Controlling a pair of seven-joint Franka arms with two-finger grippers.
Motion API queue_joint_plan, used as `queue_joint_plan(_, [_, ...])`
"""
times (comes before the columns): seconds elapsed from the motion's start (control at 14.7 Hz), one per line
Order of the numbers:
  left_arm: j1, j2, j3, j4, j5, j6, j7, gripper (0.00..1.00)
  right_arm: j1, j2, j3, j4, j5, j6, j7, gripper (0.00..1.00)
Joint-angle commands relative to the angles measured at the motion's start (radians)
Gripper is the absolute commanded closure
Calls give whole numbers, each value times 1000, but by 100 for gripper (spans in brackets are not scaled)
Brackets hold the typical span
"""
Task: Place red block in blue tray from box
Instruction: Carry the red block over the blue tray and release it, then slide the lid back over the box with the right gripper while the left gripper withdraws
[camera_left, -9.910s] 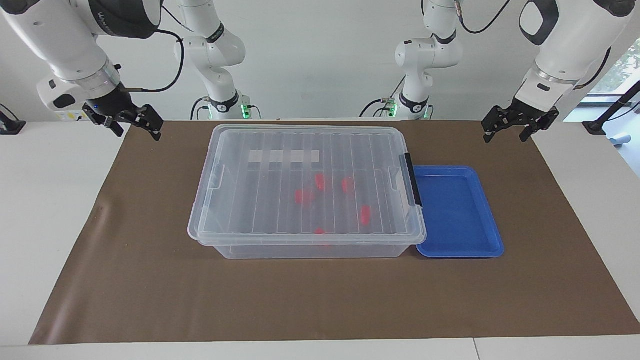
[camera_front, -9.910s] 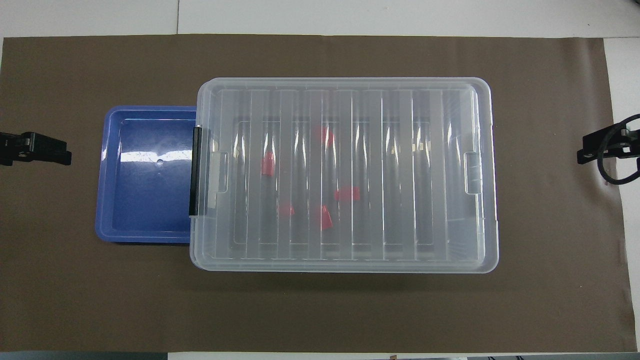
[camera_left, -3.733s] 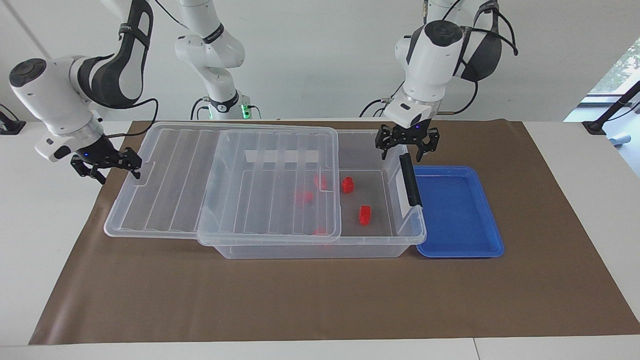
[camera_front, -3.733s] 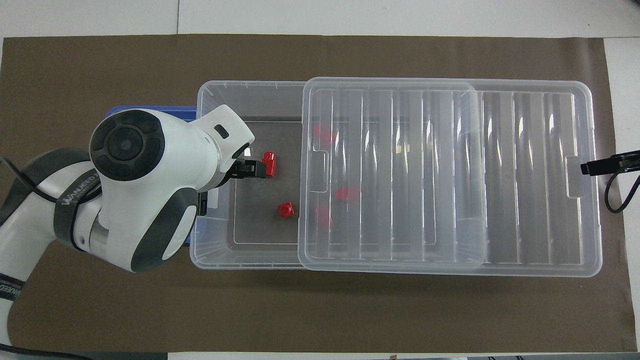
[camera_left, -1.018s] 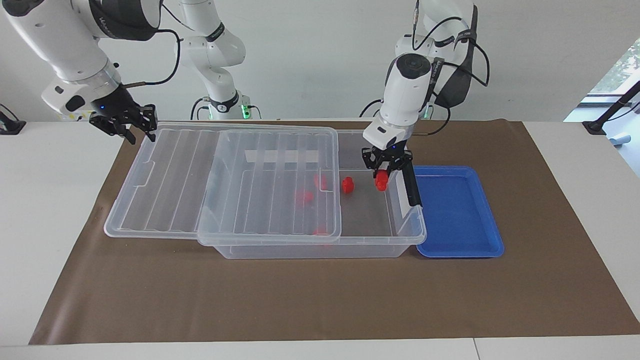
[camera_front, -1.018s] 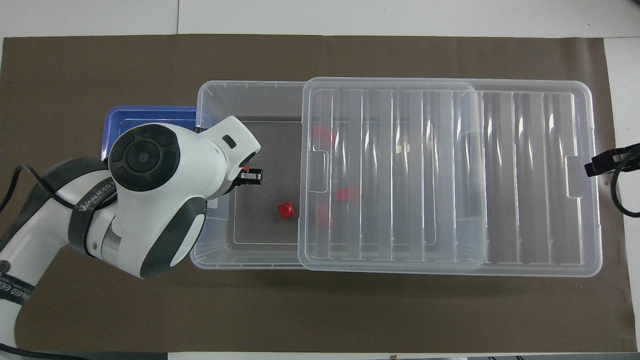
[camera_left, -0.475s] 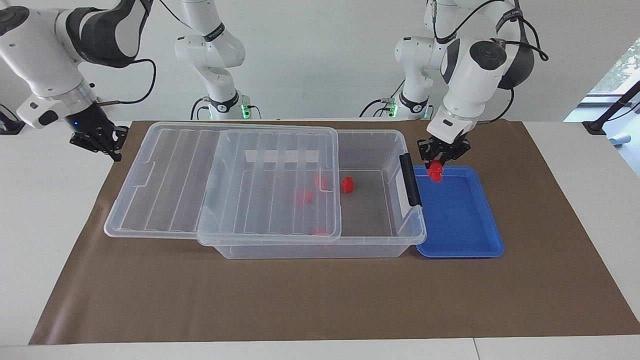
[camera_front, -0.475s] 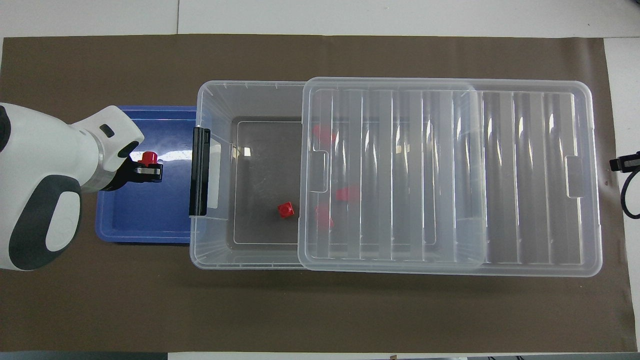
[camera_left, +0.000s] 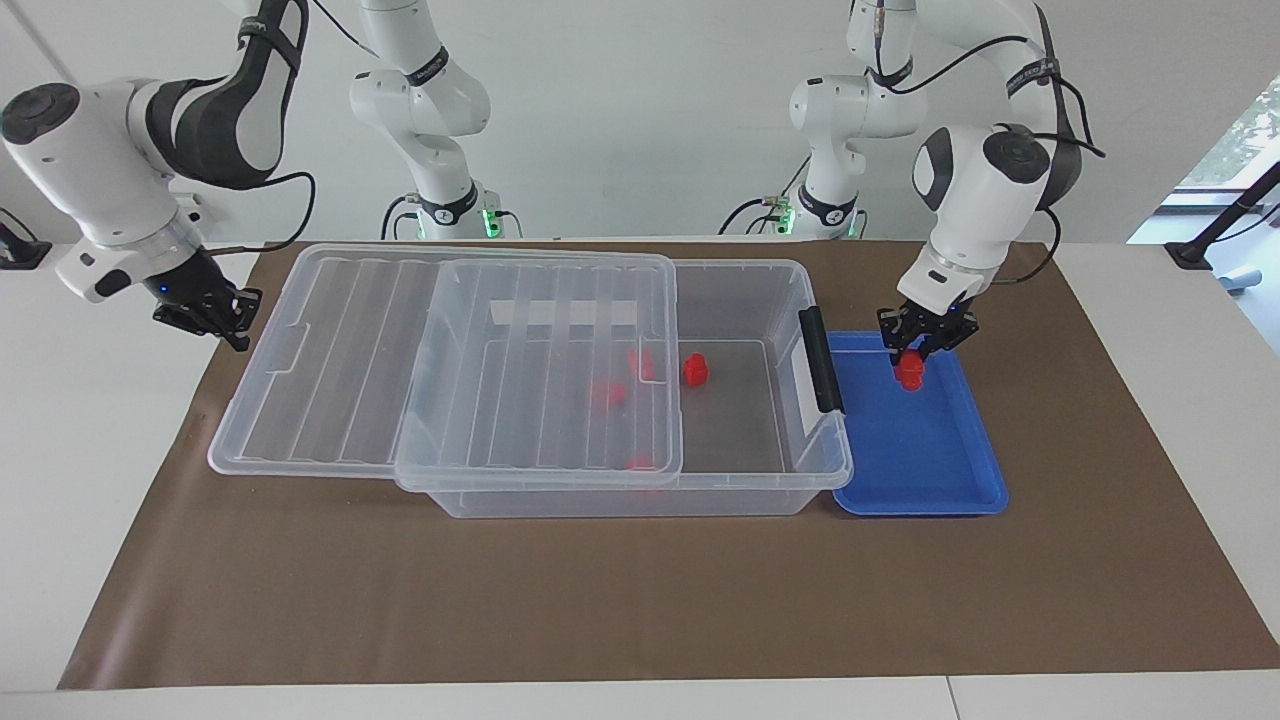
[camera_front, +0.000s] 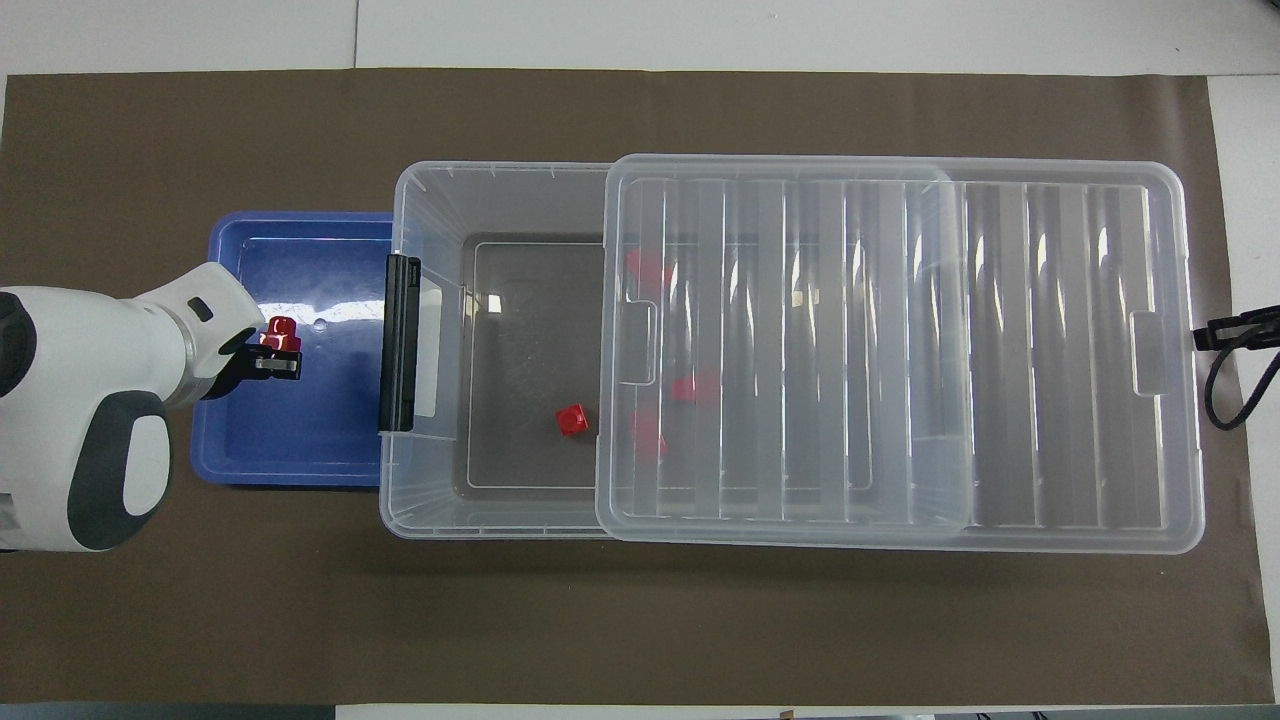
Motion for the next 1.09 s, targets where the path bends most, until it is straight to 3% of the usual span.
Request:
queue_joint_plan(0.0, [11, 72, -10, 0, 7, 114, 16, 100, -3, -10, 4, -33, -8, 34, -8, 100])
queue_joint_plan(0.2, [12, 133, -8, 6, 7, 176, 18, 100, 7, -7, 6, -35, -3, 34, -3, 100])
queue_joint_plan(0.41, [15, 146, -8, 8, 7, 194, 15, 100, 44, -7, 6, -33, 2, 26, 53, 100])
queue_joint_plan(0.48, [13, 146, -8, 11, 7, 185, 12, 85, 62, -7, 6, -33, 3, 26, 69, 100])
queue_joint_plan(0.54, [13, 146, -8, 12, 7, 183, 13, 26, 72, -7, 6, -33, 3, 24, 84, 100])
queue_joint_plan(0.61, [13, 146, -8, 14, 7, 182, 13, 0, 81, -9, 7, -33, 3, 21, 109, 100])
queue_joint_plan(0.81, [13, 131, -8, 29, 7, 161, 8, 0, 141, -10, 7, -36, 3, 20, 193, 100])
queue_joint_plan(1.02, [13, 97, -8, 89, 7, 41, 2, 0, 205, -18, 7, -51, 3, 20, 297, 100])
